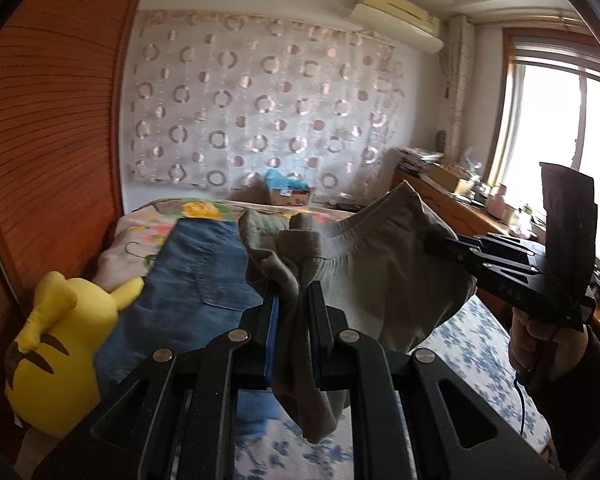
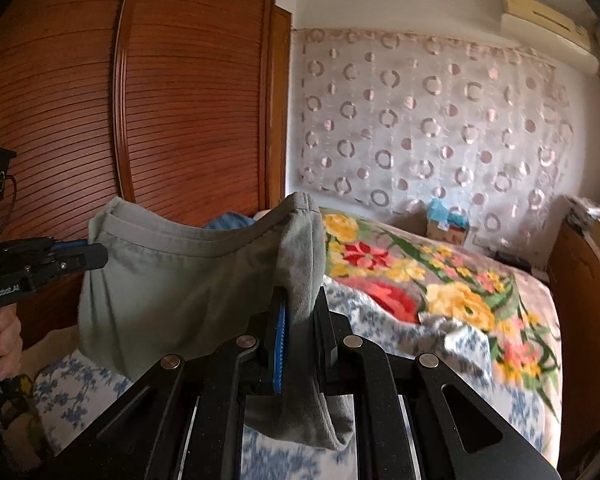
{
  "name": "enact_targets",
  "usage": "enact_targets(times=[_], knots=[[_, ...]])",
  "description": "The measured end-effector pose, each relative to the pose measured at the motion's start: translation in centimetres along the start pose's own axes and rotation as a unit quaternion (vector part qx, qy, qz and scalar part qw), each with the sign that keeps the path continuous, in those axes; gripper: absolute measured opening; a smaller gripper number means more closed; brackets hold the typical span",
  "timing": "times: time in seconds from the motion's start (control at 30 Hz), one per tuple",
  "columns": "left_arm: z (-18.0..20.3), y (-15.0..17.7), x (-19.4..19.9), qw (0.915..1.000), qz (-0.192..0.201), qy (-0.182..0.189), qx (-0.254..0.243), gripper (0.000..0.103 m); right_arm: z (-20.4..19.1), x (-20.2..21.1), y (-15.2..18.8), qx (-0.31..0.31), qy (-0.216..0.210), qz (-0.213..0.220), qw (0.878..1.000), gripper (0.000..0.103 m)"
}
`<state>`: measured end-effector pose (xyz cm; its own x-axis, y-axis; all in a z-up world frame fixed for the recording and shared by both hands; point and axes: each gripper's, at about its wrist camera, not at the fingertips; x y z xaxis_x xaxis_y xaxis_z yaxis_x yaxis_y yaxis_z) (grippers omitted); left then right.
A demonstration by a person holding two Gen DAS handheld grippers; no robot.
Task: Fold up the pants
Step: 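Lift the folded trousers with both tools and carry them toward the blue jeans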
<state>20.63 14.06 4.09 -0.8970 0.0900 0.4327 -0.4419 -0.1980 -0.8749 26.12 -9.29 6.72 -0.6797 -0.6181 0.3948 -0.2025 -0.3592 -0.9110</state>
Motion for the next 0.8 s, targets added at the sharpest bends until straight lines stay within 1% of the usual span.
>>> enact_targets(times=[0.23,0.27,0.37,0.43,0.5,0.6,0.7,0.8], knots=[[-2.7,0.1,-1.3,0.9991,0.016,-0.033,0.023,0.014,0.8,-4.8,-1.3,0.037,-0.015,0.008,0.999,0.011],[-3.3,0.4,-1.8,0.9985,0.015,-0.045,0.026,0.014,0.8,-5.4,-1.5,0.043,-0.018,0.010,0.999,0.011],[-4.7,1.2,-2.8,0.9975,0.007,-0.049,0.049,0.014,0.9,-7.9,-1.9,0.060,-0.024,0.008,0.998,0.011],[-5.6,1.8,-3.1,0.9961,0.009,-0.062,0.062,0.014,0.7,-9.6,-2.2,0.074,-0.028,0.004,0.997,0.011],[-6.0,2.2,-2.9,0.9952,0.014,-0.064,0.072,0.014,0.5,-11.1,-2.6,0.084,-0.034,-0.002,0.996,0.011],[-6.4,2.5,-2.4,0.9937,0.027,-0.076,0.078,0.014,0.8,-12.8,-3.5,0.080,-0.049,-0.004,0.996,0.012],[-6.7,2.9,-1.9,0.9924,0.037,-0.075,0.090,0.014,1.0,-14.3,-4.3,0.075,-0.068,-0.008,0.995,0.011],[-6.9,3.2,-2.0,0.9920,0.038,-0.079,0.091,0.014,1.1,-15.7,-4.8,0.083,-0.083,-0.014,0.993,0.011]])
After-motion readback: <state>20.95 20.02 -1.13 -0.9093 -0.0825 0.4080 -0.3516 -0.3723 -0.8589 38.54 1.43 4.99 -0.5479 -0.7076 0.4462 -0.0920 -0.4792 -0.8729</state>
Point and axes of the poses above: each gripper's, at about its wrist camera, not at the fingertips, and x roughly against the way its jaws point, z to its right, y to its underside, and after that the axes turned 3 degrees about x, right-handed
